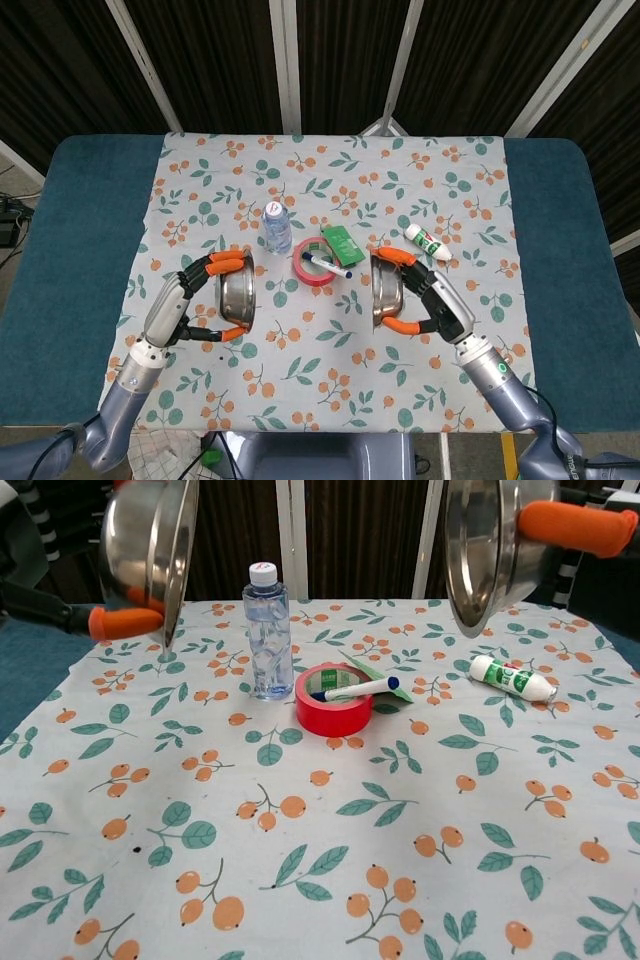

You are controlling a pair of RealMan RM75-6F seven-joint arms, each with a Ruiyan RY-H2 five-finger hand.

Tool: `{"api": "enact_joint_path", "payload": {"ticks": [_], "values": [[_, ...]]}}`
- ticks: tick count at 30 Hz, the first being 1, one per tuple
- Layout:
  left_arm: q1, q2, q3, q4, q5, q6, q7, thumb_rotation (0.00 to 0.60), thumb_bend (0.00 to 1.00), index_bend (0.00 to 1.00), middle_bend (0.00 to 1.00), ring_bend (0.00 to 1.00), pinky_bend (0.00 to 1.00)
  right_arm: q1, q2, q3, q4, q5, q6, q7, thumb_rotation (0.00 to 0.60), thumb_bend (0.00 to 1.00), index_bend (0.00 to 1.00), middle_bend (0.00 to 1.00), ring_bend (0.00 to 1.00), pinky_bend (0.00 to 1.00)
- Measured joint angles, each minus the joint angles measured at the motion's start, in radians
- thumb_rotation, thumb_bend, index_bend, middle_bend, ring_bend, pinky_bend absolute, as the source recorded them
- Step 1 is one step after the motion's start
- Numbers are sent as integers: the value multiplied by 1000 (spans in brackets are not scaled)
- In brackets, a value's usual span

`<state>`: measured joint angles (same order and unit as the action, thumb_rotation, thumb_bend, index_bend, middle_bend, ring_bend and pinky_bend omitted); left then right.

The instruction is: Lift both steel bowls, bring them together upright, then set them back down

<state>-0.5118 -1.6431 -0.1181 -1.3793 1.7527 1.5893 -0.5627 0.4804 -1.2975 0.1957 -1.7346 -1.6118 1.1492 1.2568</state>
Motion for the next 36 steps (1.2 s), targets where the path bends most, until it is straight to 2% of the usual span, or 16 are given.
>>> {"api": "enact_joint_path", "payload": {"ticks": [8,15,24,29,36], "values": [[-17,-46,-8,44,1,15,-40,600,0,340,272,254,389,12,-26,-13,-17,6,26,-62,600,229,529,287,411,452],[-41,-127,-10,108,24,58,-94,600,0,335,274,254,389,33,-69,5,-87,62,26,-187,600,230,536,287,411,452],[-51,-128,-8,54,48,79,-20,600,0,335,276,254,388,67,-98,31,-139,120,4,-283,600,229,536,287,411,451],[-44,-118,11,6,57,81,29,600,0,335,276,254,387,73,-97,29,-163,118,2,-306,600,230,536,287,411,450],[-46,-142,21,-3,90,100,69,600,0,336,276,254,387,88,-126,24,-186,126,-9,-351,600,229,536,287,412,450]]}}
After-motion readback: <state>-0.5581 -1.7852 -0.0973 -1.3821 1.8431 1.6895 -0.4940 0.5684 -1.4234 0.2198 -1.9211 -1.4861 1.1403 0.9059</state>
